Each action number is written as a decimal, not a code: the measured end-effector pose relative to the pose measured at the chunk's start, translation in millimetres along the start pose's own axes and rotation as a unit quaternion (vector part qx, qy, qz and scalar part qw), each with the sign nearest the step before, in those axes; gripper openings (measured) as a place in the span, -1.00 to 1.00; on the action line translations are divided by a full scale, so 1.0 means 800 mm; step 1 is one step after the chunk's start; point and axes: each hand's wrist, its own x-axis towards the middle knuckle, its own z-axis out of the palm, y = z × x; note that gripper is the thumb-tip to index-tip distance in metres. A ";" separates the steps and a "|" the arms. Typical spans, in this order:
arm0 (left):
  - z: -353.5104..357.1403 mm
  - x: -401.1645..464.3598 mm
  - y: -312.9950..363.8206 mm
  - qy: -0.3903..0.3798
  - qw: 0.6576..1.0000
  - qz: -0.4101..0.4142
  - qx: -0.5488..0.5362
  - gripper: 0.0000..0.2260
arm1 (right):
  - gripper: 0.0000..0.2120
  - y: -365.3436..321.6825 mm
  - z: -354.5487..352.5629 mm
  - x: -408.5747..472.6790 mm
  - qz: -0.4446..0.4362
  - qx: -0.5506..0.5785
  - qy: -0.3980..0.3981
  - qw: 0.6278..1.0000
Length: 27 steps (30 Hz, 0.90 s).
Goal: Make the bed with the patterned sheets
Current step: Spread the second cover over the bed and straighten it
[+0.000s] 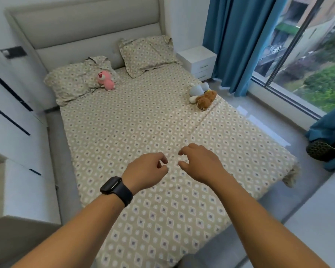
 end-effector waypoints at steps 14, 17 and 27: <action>0.101 0.194 0.242 0.011 1.000 -0.024 -0.010 -0.74 | -0.63 0.320 -0.101 0.097 -0.067 -0.059 -0.048 0.995; 0.118 0.228 0.292 0.005 1.000 -0.017 -0.015 -0.74 | -0.63 0.378 -0.128 0.111 -0.061 -0.066 -0.046 0.995; 0.185 0.351 0.398 -0.046 0.999 0.004 -0.016 -0.73 | -0.64 0.555 -0.167 0.144 -0.043 -0.103 -0.118 0.987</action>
